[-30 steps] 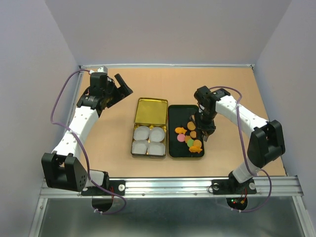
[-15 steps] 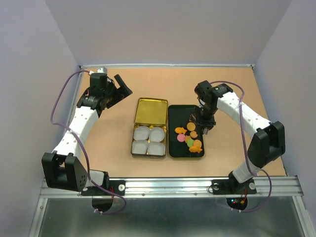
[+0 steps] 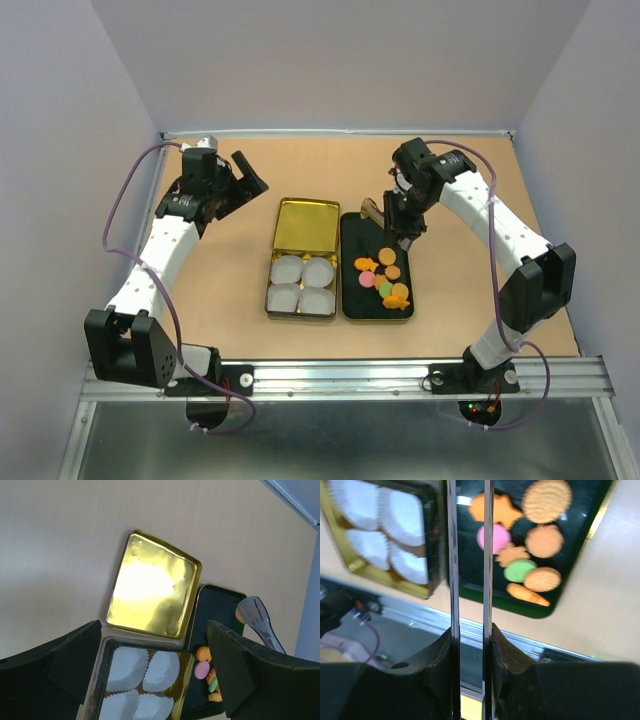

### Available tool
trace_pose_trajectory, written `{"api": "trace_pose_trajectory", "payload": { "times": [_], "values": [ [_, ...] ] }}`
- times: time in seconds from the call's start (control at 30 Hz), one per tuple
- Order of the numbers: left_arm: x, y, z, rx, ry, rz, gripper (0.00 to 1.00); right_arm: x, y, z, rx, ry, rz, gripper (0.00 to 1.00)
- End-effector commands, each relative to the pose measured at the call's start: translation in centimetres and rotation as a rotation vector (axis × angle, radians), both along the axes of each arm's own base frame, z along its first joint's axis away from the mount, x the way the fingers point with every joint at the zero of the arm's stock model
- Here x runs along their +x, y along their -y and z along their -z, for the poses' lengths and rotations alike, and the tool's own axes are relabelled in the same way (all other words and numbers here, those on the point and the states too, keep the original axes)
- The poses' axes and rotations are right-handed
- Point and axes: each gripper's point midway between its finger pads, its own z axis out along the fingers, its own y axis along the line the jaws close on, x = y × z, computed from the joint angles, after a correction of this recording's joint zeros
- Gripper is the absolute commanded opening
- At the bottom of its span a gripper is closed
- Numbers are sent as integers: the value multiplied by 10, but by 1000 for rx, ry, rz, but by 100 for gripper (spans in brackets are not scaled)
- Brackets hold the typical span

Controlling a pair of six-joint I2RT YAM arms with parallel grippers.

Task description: Pack the cookies

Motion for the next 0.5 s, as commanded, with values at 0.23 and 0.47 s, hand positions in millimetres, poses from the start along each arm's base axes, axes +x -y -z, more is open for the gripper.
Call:
{"api": "trace_pose_trajectory", "payload": {
  "times": [0.23, 0.47],
  "values": [
    [20, 15, -42, -51, 90, 59, 99, 7, -79, -57, 350, 153, -254, 20],
    [40, 25, -61, -67, 112, 84, 98, -37, -122, -27, 312, 101, -444, 20]
  ]
}}
